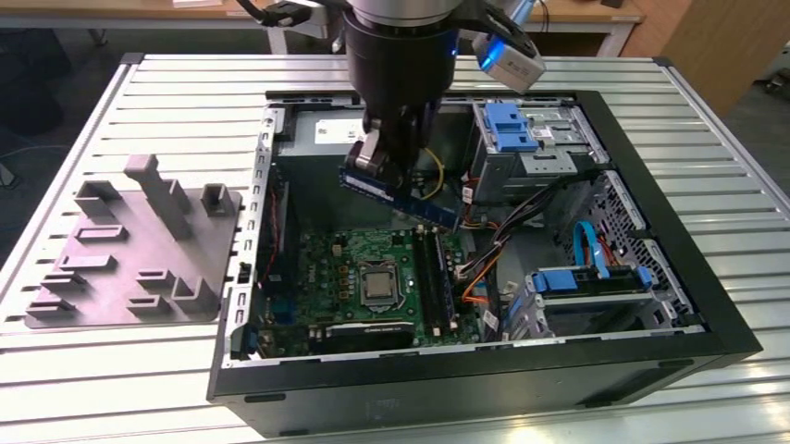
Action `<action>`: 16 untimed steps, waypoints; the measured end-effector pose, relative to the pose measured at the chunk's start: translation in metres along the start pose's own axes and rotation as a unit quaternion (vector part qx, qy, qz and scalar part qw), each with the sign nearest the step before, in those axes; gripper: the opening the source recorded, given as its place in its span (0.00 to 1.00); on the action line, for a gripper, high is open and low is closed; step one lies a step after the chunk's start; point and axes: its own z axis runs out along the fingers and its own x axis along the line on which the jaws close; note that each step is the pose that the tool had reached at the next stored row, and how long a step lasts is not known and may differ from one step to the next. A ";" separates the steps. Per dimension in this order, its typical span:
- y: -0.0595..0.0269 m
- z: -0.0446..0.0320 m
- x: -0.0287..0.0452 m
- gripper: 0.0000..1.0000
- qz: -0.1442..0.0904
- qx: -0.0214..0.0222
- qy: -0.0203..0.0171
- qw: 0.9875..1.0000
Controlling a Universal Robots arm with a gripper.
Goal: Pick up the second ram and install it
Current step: 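Insert the second ram into the second slot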
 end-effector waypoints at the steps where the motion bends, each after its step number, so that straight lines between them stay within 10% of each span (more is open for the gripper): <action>1: 0.0000 0.0001 0.0000 0.11 0.009 0.000 0.000 1.000; 9: 0.0001 0.0013 0.0000 0.11 0.082 0.001 0.003 0.997; 16: 0.0001 0.0023 0.0000 0.11 0.145 0.001 0.005 0.989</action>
